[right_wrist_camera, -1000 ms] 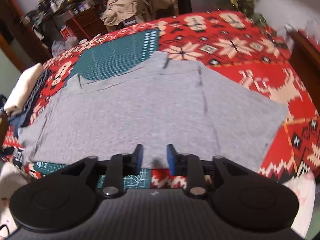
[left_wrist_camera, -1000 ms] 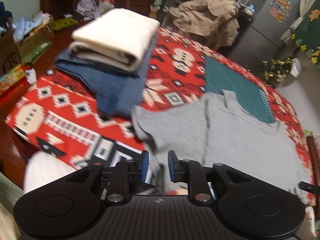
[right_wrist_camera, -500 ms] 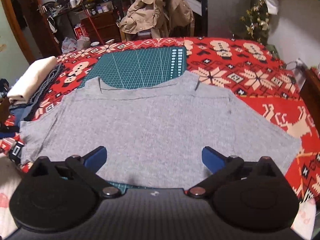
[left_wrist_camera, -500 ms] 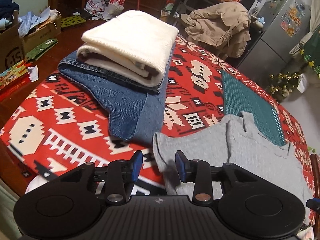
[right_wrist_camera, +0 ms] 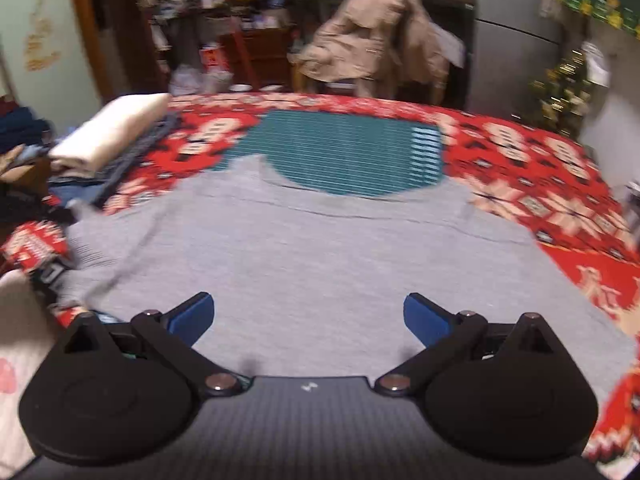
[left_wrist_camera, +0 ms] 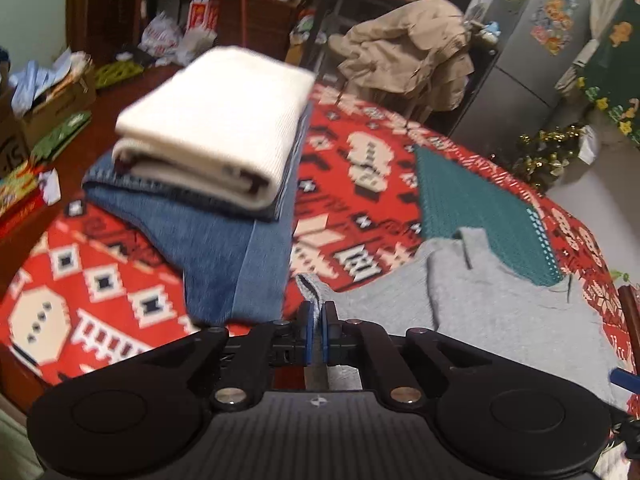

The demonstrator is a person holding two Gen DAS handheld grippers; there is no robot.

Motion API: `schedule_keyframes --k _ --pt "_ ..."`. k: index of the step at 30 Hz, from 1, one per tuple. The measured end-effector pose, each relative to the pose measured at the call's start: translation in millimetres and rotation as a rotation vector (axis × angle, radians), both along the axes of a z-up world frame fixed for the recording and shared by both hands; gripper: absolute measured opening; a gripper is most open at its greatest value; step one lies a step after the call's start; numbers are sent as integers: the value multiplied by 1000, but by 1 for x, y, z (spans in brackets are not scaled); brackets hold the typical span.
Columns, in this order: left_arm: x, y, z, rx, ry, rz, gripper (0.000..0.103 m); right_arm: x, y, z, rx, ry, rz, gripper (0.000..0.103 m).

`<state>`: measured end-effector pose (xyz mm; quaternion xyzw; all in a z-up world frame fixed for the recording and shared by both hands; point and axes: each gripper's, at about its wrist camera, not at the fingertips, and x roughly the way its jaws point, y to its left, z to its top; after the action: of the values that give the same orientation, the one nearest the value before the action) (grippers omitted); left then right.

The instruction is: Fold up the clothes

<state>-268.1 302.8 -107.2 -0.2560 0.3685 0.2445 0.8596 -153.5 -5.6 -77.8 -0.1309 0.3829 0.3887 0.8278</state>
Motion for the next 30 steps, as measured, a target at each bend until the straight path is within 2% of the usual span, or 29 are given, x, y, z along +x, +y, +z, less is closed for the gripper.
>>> schedule_keyframes --k 3,5,6,8,13,18,24,25,26,28,30 --pt "5 3 4 28 7 -36 4 -13 26 -1 13 8 87 91" --pt "8 5 7 46 11 -61 4 -21 44 -2 21 13 145 70" --pt "10 6 8 55 13 -73 4 -26 54 -3 25 16 176 64" --pt "13 8 11 73 18 -97 4 -43 80 -5 30 29 260 41" --pt "13 14 0 67 29 -126 4 -82 133 -14 34 39 434 22" --pt "11 22 -8 37 16 -137 4 -103 166 -26 -6 25 517 19" --pt "9 27 -13 22 -6 -152 4 -104 179 -45 -50 44 518 19" --pt "9 28 -14 22 -9 -155 4 -104 179 -45 -48 32 516 18" --pt "9 28 -14 22 -12 -157 4 -105 178 -45 -45 21 514 7" --pt "8 29 -14 21 -18 -155 4 -103 175 -43 -34 24 503 2" --pt "7 30 -14 21 -24 -153 4 -100 169 -39 -17 47 487 2"
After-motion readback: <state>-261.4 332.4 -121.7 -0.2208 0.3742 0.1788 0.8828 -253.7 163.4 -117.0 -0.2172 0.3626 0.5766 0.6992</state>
